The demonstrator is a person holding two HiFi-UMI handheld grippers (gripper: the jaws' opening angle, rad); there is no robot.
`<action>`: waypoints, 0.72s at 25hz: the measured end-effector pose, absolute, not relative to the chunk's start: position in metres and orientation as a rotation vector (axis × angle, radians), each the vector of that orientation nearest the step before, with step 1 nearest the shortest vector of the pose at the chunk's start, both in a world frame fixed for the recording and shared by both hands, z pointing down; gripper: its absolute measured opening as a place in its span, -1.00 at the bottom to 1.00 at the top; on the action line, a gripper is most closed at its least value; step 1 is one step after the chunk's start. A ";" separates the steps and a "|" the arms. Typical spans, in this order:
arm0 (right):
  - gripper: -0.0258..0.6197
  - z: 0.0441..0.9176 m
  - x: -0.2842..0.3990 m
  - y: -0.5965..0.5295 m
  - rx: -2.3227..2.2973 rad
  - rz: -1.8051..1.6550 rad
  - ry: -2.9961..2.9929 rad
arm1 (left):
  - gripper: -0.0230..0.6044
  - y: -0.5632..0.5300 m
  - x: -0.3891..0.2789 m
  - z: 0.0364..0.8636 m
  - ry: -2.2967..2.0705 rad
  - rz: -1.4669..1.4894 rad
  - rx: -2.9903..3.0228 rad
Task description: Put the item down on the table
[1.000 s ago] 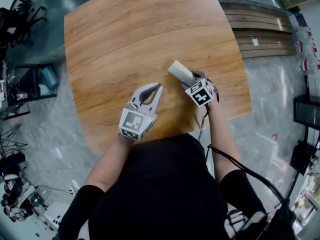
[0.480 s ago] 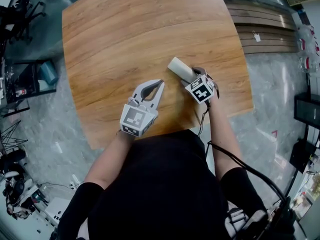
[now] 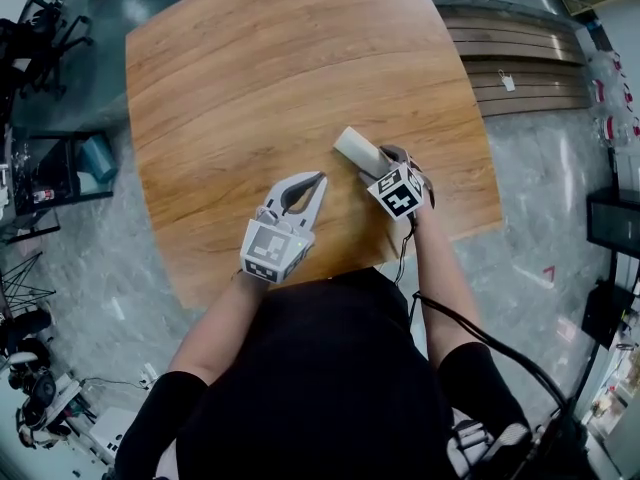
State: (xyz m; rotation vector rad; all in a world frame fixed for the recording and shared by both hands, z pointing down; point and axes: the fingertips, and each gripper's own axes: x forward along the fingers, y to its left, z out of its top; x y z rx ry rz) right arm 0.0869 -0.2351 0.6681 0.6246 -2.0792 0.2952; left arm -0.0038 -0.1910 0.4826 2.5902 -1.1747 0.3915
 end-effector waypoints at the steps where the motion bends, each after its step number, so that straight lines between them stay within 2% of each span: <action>1: -0.12 0.669 0.087 -0.234 0.619 0.295 -2.075 | -0.92 -0.190 -0.004 0.483 -1.175 0.394 2.589; 6: -0.12 0.651 0.087 -0.242 0.691 0.257 -2.111 | -0.92 -0.190 -0.008 0.482 -1.182 0.394 2.585; 16: -0.14 0.520 0.070 -0.203 0.946 0.240 -2.404 | -0.92 -0.182 0.000 0.464 -1.150 0.336 2.621; 17: -0.16 0.506 0.067 -0.198 0.983 0.243 -2.443 | -0.92 -0.181 0.002 0.462 -1.147 0.327 2.627; 18: -0.26 0.490 0.066 -0.194 1.034 0.235 -2.480 | -0.92 -0.179 0.003 0.459 -1.144 0.316 2.633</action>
